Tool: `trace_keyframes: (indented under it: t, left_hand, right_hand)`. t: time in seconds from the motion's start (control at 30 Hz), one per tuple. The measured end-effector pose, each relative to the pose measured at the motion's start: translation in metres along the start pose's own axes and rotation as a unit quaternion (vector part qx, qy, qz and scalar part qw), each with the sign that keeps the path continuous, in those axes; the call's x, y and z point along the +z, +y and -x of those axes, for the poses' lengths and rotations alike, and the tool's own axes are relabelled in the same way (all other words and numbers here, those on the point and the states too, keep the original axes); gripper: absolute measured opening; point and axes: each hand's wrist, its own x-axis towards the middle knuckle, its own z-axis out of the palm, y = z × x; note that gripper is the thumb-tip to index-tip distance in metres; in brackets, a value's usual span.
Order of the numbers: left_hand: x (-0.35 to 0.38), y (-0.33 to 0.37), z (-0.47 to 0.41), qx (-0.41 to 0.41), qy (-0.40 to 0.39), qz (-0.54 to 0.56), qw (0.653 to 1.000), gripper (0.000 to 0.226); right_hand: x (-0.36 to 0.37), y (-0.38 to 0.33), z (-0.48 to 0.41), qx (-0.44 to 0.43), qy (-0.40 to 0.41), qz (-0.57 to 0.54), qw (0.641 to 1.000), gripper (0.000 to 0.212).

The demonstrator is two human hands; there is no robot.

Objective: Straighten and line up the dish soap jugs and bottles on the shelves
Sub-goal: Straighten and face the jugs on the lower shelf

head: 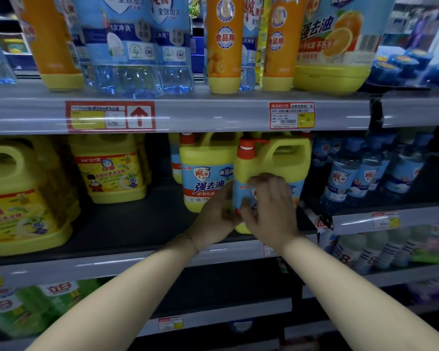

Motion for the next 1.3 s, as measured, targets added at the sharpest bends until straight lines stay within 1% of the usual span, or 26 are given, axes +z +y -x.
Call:
trace_keyframes:
  t: [0.03, 0.07, 0.1, 0.17, 0.2, 0.27, 0.3, 0.37, 0.4, 0.43, 0.6, 0.7, 0.77, 0.9, 0.97, 1.1, 1.17, 1.2, 1.3]
  left_hand:
    - [-0.007, -0.003, 0.002, -0.007, 0.032, -0.006, 0.999, 0.043]
    - [-0.016, -0.007, 0.003, -0.020, 0.080, -0.019, 0.996, 0.037]
    - [-0.026, -0.018, 0.000, -0.032, 0.131, -0.035, 0.990, 0.036]
    - [-0.048, -0.033, -0.008, -0.058, 0.202, -0.046, 0.977, 0.051]
    - [-0.057, -0.041, -0.015, -0.068, 0.211, -0.045, 0.974, 0.062]
    - [-0.071, -0.045, -0.028, -0.094, 0.205, -0.054, 0.973, 0.082]
    - [-0.074, -0.045, -0.034, -0.104, 0.188, -0.035, 0.976, 0.086]
    - [-0.078, -0.039, -0.041, -0.113, 0.117, 0.070, 0.984, 0.082]
    - [-0.079, -0.040, -0.043, -0.115, 0.095, 0.109, 0.983, 0.080]
    - [-0.079, -0.042, -0.045, -0.116, 0.092, 0.131, 0.980, 0.079]
    - [-0.080, -0.050, -0.041, -0.075, 0.120, 0.138, 0.980, 0.070]
    - [-0.093, -0.062, -0.033, -0.063, 0.152, 0.133, 0.977, 0.067]
    - [-0.106, -0.071, -0.026, -0.060, 0.171, 0.124, 0.976, 0.066]
    - [-0.132, -0.093, -0.009, -0.038, 0.204, 0.109, 0.972, 0.062]
    - [-0.144, -0.100, -0.002, -0.027, 0.230, 0.100, 0.968, 0.067]
    - [-0.159, -0.103, 0.005, -0.016, 0.274, 0.084, 0.958, 0.054]
    - [-0.166, -0.108, 0.005, -0.023, 0.285, 0.083, 0.955, 0.058]
    - [-0.169, -0.112, 0.006, -0.032, 0.286, 0.084, 0.954, 0.063]
    - [-0.174, -0.122, 0.006, -0.047, 0.288, 0.077, 0.953, 0.077]
  right_hand:
    - [0.003, -0.008, -0.002, -0.037, -0.016, 0.002, 0.999, 0.035]
    - [0.006, -0.016, -0.005, -0.069, -0.034, -0.001, 0.997, 0.034]
    - [0.010, -0.023, -0.007, -0.092, -0.052, -0.006, 0.994, 0.032]
    - [0.018, -0.037, -0.012, -0.112, -0.078, -0.019, 0.991, 0.030]
    - [0.023, -0.043, -0.014, -0.111, -0.087, -0.022, 0.990, 0.029]
    - [0.031, -0.054, -0.018, -0.098, -0.110, -0.022, 0.989, 0.028]
    - [0.034, -0.058, -0.020, -0.087, -0.123, -0.021, 0.988, 0.028]
    - [0.038, -0.063, -0.022, -0.065, -0.143, -0.019, 0.987, 0.027]
    - [0.039, -0.064, -0.022, -0.057, -0.150, -0.015, 0.987, 0.027]
    - [0.041, -0.064, -0.022, -0.049, -0.155, -0.014, 0.987, 0.027]
    - [0.045, -0.060, -0.024, 0.011, -0.179, -0.006, 0.984, 0.033]
    - [0.051, -0.062, -0.025, 0.034, -0.198, 0.006, 0.980, 0.037]
    - [0.057, -0.065, -0.026, 0.056, -0.198, -0.002, 0.979, 0.035]
    - [0.073, -0.069, -0.029, 0.128, -0.192, -0.022, 0.973, 0.036]
    - [0.079, -0.071, -0.031, 0.151, -0.212, -0.016, 0.965, 0.039]
    - [0.089, -0.075, -0.036, 0.195, -0.261, -0.025, 0.945, 0.050]
    - [0.094, -0.078, -0.040, 0.190, -0.277, -0.020, 0.942, 0.055]
    - [0.097, -0.080, -0.043, 0.175, -0.287, -0.005, 0.942, 0.057]
    - [0.110, -0.083, -0.059, 0.083, -0.328, 0.071, 0.938, 0.065]
